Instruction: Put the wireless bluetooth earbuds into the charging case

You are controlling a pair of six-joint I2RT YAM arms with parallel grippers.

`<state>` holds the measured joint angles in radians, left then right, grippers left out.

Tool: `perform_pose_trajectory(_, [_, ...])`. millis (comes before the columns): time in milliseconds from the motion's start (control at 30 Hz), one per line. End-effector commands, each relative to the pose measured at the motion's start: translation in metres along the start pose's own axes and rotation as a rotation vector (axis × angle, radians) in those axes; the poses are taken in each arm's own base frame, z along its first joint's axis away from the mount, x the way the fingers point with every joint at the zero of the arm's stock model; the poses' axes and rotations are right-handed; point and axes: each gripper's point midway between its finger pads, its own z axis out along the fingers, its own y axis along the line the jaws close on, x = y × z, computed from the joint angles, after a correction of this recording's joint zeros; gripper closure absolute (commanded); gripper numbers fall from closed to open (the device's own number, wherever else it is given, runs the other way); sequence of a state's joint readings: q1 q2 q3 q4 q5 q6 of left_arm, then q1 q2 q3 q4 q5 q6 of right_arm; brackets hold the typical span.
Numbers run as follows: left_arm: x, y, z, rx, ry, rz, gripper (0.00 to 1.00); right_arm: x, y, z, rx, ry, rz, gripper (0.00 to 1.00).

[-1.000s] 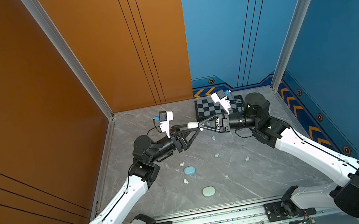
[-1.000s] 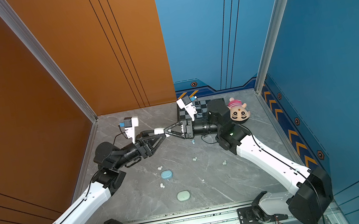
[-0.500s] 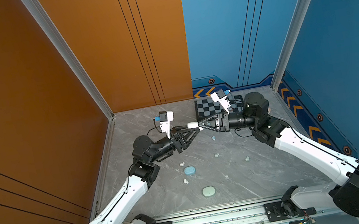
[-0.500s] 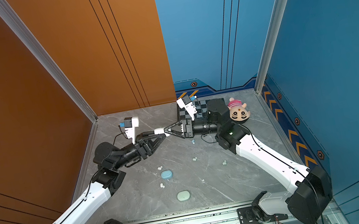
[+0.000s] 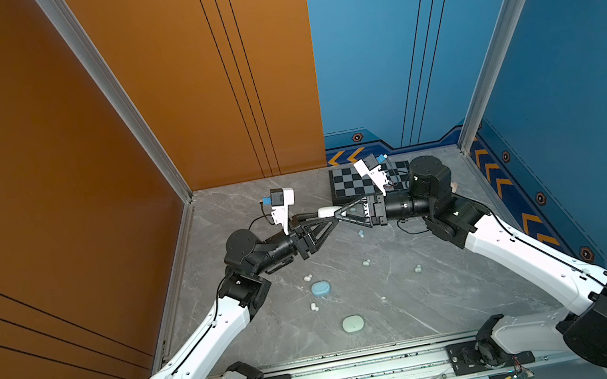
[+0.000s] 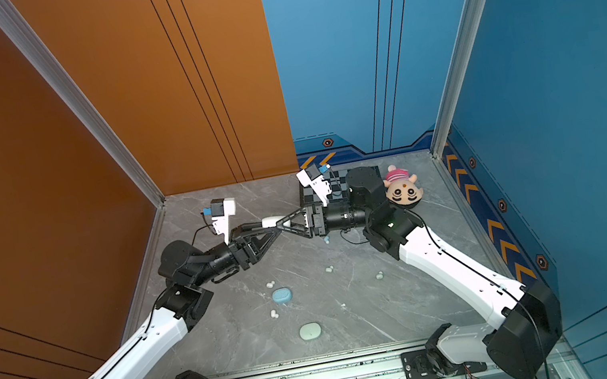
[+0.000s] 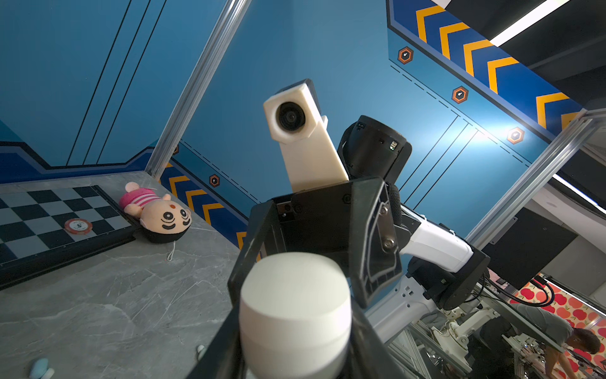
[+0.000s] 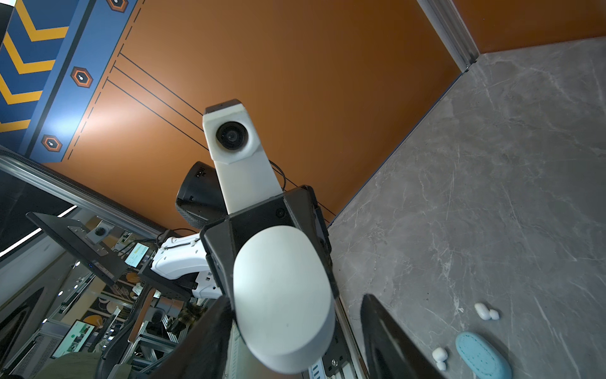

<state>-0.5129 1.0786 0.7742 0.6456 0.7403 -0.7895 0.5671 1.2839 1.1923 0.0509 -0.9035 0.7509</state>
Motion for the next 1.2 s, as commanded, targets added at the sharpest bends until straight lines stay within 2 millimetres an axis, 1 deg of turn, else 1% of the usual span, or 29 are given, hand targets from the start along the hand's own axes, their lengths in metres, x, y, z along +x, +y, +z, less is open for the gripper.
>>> perform_pose_trajectory(0, [-0.006, -0.022, 0.002, 0.067, 0.005, 0.058, 0.98, -0.014, -0.001, -0.003, 0.030, -0.036, -0.024, 0.35])
perform_pose_trajectory(400, [-0.007, -0.033, 0.002, 0.092, 0.004, 0.071, 0.99, -0.022, -0.021, -0.007, 0.081, -0.057, 0.008, 0.34])
perform_pose_trajectory(567, [-0.005, -0.036, 0.002, 0.099, 0.006, 0.068, 0.98, -0.030, -0.024, -0.009, 0.105, -0.086, -0.004, 0.34])
perform_pose_trajectory(767, [-0.003, -0.038, 0.003, 0.101, 0.004, 0.063, 0.99, -0.035, -0.028, -0.013, 0.140, -0.111, -0.037, 0.33])
perform_pose_trajectory(867, [-0.003, -0.039, 0.003, 0.099, -0.001, 0.061, 0.98, -0.032, -0.025, -0.012, 0.129, -0.102, -0.060, 0.31])
perform_pose_trajectory(1000, [-0.004, -0.040, 0.004, 0.093, -0.011, 0.056, 0.98, -0.019, -0.016, -0.010, 0.086, -0.062, -0.108, 0.32])
perform_pose_trajectory(1167, [-0.005, -0.042, 0.007, 0.098, -0.015, 0.054, 0.98, -0.004, -0.014, -0.008, 0.074, -0.032, -0.117, 0.39])
